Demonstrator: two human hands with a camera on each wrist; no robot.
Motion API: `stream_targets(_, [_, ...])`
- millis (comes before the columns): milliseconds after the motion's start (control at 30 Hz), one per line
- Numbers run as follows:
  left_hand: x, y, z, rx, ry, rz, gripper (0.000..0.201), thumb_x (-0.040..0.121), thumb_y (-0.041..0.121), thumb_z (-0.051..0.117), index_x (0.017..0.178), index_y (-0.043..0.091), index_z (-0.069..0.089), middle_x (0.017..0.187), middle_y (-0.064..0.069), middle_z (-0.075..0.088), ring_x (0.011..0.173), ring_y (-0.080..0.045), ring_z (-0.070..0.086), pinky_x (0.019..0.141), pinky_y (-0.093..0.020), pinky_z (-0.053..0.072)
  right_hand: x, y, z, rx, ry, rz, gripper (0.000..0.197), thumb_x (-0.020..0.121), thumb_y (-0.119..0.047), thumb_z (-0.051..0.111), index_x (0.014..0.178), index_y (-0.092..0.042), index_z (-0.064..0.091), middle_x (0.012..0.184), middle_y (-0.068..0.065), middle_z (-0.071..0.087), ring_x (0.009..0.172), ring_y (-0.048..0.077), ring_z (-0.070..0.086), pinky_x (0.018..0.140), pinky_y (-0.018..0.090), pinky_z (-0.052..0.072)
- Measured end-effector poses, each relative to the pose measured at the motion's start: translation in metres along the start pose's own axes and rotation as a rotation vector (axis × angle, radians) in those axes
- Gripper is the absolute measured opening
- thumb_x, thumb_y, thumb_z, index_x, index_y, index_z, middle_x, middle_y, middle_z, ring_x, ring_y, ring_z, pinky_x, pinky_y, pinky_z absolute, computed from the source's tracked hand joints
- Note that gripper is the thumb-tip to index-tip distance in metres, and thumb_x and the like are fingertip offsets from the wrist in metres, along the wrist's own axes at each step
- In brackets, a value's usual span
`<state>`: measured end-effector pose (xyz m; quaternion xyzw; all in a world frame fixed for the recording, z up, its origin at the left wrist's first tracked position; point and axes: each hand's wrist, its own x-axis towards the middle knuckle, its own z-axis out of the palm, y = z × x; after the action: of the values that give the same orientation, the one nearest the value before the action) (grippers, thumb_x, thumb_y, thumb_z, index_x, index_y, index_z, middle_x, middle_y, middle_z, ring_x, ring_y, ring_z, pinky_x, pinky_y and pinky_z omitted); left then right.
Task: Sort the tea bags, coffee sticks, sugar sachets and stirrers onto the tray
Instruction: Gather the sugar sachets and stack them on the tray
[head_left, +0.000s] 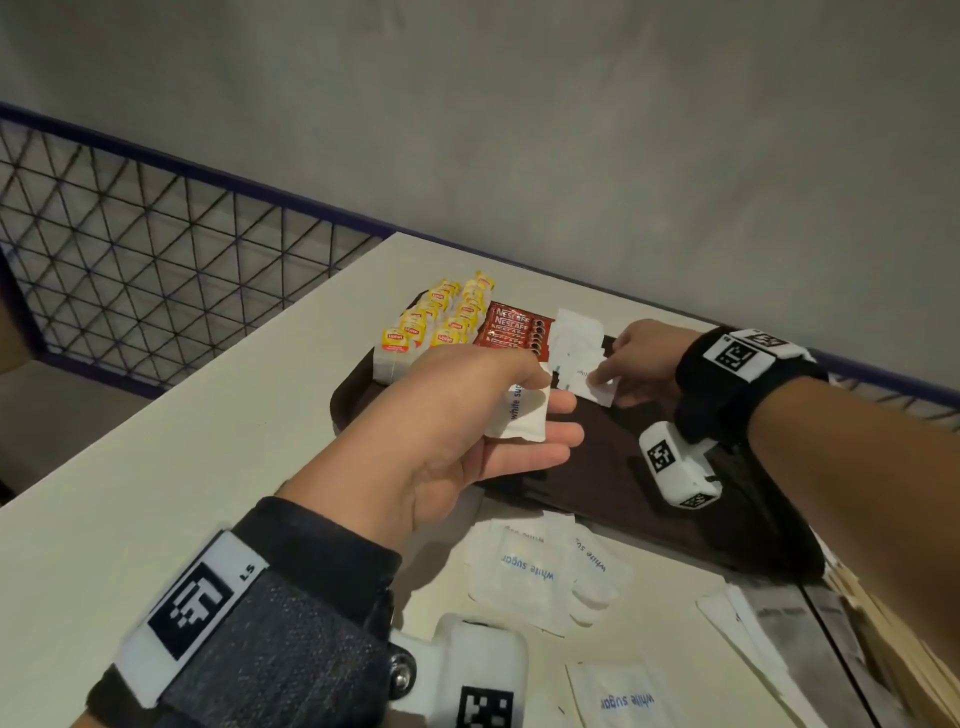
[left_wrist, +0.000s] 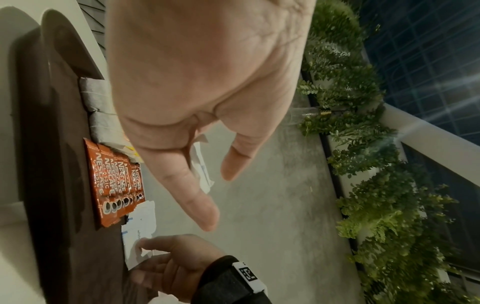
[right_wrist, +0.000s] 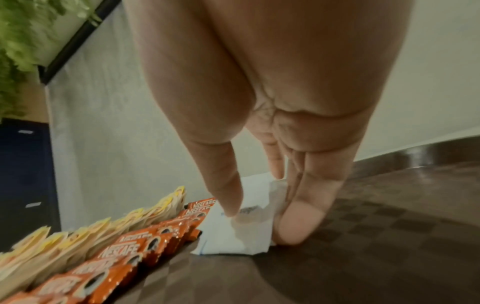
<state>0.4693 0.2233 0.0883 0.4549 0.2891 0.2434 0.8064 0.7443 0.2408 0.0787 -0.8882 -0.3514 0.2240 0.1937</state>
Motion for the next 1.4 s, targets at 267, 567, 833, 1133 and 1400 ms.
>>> stream_targets(267, [0.003,-0.006,0.000,-0.025,0.035,-0.002,0.020,0.098,0.004,0.059,0.118,0.004,0.062,0.091,-0.016,0.080,0.078,-0.029,0.080,0.064,-0.036,0.066,-0.001,-0.011,0.010,-0.193,0.029,-0.062,0.045,0.074,-0.014,0.090,0.106,0.003,0.063,0.091,0.017,0.076,0.073,0.029,0.077,0.077,0.046,0.064])
stream_targets(567, [0.007,-0.006,-0.002,-0.084,0.062,0.024,0.024,0.099,0.003,0.053,0.121,0.007,0.060,0.096,-0.017,0.080,0.082,-0.031,0.080,0.065,-0.034,0.066,0.000,-0.016,0.018,-0.226,0.098,-0.094,0.067,0.077,-0.027,0.088,0.120,-0.007,0.040,0.100,0.012,0.070,0.080,0.027,0.075,0.079,0.045,0.064])
stream_targets(833, [0.011,-0.009,-0.006,-0.038,0.072,0.080,0.029,0.104,0.006,0.045,0.126,0.014,0.061,0.099,-0.010,0.081,0.090,-0.027,0.080,0.071,-0.039,0.066,0.001,-0.017,0.018,-0.230,0.062,-0.078,0.072,0.080,-0.012,0.084,0.135,-0.009,0.038,0.096,0.011,0.070,0.076,0.024,0.073,0.069,0.036,0.062])
stream_targets(1133, [0.018,-0.012,-0.010,0.010,0.126,0.126,0.026,0.097,0.011,0.069,0.122,0.016,0.072,0.111,-0.010,0.078,0.092,-0.021,0.077,0.065,-0.031,0.062,-0.074,-0.035,-0.022,0.176,-0.119,-0.355,0.025,0.093,-0.008,0.066,0.117,-0.013,0.064,0.096,0.008,0.070,0.077,0.017,0.064,0.063,0.027,0.048])
stream_targets(1400, [0.015,-0.012,-0.008,0.017,0.093,0.189,0.030,0.096,0.005,0.066,0.123,0.018,0.073,0.110,-0.007,0.079,0.086,-0.016,0.076,0.062,-0.025,0.058,-0.139,-0.040,-0.007,0.387,-0.532,-0.447,0.019,0.095,0.007,0.057,0.113,0.002,0.060,0.071,0.006,0.069,0.070,0.021,0.064,0.064,0.029,0.051])
